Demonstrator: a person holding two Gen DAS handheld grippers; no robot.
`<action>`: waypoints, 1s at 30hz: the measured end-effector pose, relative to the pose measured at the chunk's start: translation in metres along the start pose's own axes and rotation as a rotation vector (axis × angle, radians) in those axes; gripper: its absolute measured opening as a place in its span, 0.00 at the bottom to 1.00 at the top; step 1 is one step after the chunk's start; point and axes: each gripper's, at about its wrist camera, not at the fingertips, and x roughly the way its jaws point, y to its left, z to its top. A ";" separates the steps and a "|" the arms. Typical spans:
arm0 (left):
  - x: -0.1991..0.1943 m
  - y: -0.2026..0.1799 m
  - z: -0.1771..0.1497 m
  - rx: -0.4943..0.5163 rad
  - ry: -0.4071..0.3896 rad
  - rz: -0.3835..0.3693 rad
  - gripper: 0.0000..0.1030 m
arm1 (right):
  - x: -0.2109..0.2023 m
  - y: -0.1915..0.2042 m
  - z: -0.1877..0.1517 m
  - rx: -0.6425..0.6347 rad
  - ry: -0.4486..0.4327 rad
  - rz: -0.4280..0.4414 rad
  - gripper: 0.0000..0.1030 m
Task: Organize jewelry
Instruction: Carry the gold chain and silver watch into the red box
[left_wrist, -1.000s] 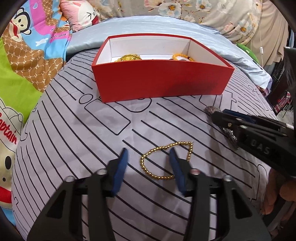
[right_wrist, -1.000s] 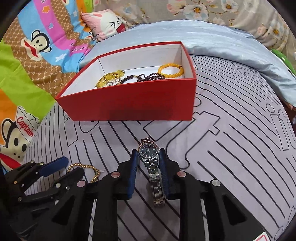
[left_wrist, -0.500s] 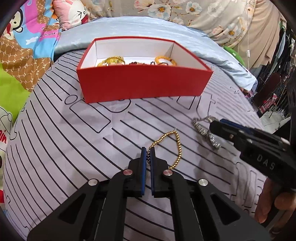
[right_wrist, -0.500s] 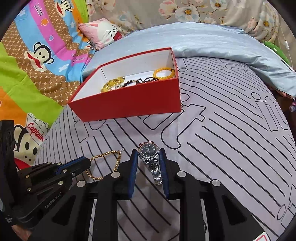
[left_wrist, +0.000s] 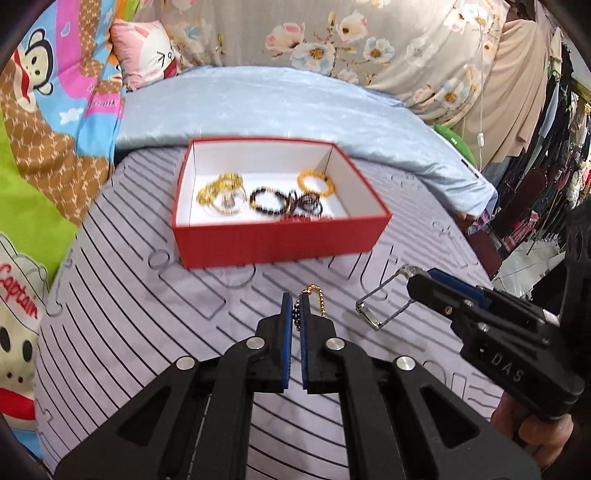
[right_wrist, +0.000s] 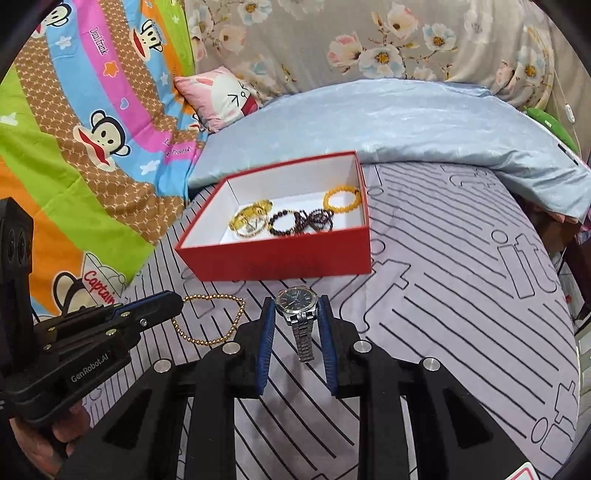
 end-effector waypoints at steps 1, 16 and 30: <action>-0.002 -0.001 0.004 0.003 -0.007 0.001 0.02 | -0.003 0.001 0.004 -0.004 -0.012 -0.001 0.21; -0.008 0.006 0.092 0.026 -0.141 0.072 0.02 | -0.003 0.008 0.078 -0.044 -0.134 0.001 0.21; 0.048 0.019 0.124 0.028 -0.089 0.174 0.02 | 0.059 0.002 0.121 -0.039 -0.103 -0.036 0.21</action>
